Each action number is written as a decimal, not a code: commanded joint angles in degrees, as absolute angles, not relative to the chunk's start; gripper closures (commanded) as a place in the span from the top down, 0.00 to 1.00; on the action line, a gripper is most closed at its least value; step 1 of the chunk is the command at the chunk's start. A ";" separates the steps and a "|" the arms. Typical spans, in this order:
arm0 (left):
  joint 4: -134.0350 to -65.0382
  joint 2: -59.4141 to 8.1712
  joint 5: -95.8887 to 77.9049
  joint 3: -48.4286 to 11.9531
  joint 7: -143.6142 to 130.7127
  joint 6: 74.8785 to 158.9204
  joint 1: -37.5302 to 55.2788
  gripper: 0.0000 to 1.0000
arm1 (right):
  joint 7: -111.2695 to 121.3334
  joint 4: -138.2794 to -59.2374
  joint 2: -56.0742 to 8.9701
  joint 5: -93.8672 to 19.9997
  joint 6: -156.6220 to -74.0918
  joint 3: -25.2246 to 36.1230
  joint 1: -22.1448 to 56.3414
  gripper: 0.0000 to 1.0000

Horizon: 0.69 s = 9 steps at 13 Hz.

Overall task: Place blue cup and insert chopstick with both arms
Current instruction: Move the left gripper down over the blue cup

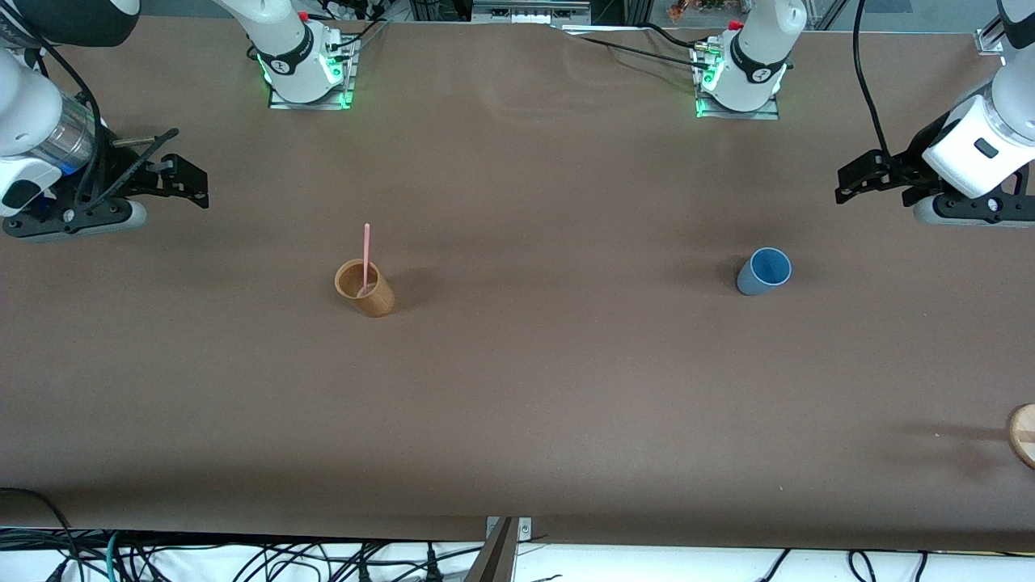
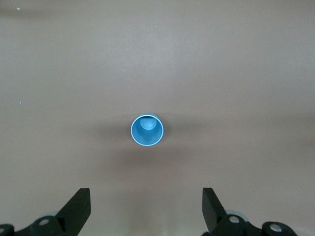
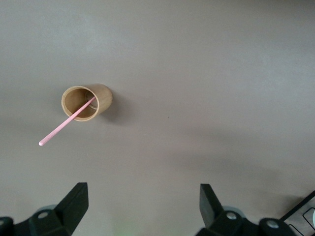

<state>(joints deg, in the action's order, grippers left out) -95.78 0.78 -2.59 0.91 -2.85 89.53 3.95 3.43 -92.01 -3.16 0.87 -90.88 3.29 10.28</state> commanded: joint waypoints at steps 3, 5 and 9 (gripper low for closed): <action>-93.78 0.00 -2.20 0.88 -1.23 87.89 3.69 1.00 | 2.90 -90.88 -3.52 0.18 -89.74 3.16 10.02 1.00; -93.78 0.00 -2.02 0.88 -1.23 87.80 3.69 1.00 | 2.90 -90.88 -3.52 0.18 -89.74 3.16 10.02 1.00; -93.87 -0.26 -2.20 0.79 -1.23 87.89 3.69 1.00 | 2.73 -90.79 -3.52 0.18 -89.91 3.16 10.02 1.00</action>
